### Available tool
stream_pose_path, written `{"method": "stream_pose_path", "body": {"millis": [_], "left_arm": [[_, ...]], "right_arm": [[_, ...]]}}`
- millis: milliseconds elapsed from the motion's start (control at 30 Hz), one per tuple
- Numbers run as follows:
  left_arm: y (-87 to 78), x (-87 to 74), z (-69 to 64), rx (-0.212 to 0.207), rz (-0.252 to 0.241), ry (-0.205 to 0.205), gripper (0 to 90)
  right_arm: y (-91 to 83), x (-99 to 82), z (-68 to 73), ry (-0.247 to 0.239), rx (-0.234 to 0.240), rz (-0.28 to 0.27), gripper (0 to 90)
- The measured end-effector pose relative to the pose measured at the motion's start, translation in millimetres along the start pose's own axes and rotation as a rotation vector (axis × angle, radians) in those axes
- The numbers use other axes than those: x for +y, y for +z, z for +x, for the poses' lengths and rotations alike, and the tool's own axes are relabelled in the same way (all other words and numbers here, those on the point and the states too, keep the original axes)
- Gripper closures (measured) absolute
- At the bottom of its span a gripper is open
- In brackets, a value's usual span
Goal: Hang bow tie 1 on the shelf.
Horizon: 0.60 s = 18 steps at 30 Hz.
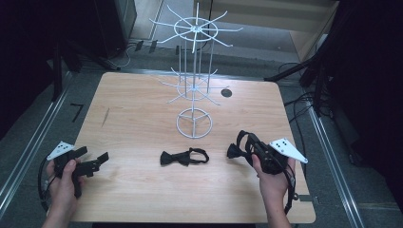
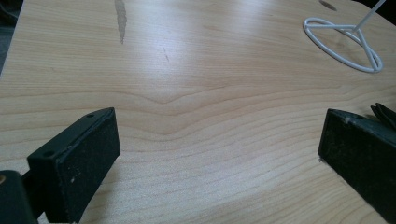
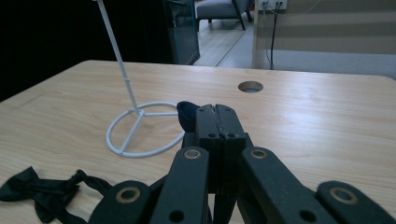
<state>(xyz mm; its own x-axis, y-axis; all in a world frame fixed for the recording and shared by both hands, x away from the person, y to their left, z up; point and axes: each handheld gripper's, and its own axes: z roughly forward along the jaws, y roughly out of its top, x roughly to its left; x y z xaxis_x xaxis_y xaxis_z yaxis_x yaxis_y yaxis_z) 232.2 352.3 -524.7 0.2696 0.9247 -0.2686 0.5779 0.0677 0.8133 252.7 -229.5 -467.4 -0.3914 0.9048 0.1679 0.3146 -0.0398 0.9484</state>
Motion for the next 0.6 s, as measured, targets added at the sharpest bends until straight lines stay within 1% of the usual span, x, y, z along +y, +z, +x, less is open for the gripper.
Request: {"method": "stream_pose_path", "body": {"millis": [67, 167, 233, 600], "left_arm": [[0.0, 0.0, 0.0, 0.000, 0.000, 0.000, 0.0], [0.0, 0.0, 0.0, 0.000, 0.000, 0.000, 0.0], [0.0, 0.0, 0.0, 0.000, 0.000, 0.000, 0.0], [0.0, 0.0, 0.2, -0.002, -0.001, -0.001, 0.0]], "right_arm": [[1.0, 2.0, 2.1, 0.015, 0.003, -0.005, 90.0], [2.7, 4.4, 4.4, 0.019, 0.007, -0.006, 90.0], [4.3, 7.0, 7.9, 0.015, 0.014, -0.007, 90.0], [8.0, 17.0, 17.3, 0.000, 0.033, -0.022, 90.0]]}}
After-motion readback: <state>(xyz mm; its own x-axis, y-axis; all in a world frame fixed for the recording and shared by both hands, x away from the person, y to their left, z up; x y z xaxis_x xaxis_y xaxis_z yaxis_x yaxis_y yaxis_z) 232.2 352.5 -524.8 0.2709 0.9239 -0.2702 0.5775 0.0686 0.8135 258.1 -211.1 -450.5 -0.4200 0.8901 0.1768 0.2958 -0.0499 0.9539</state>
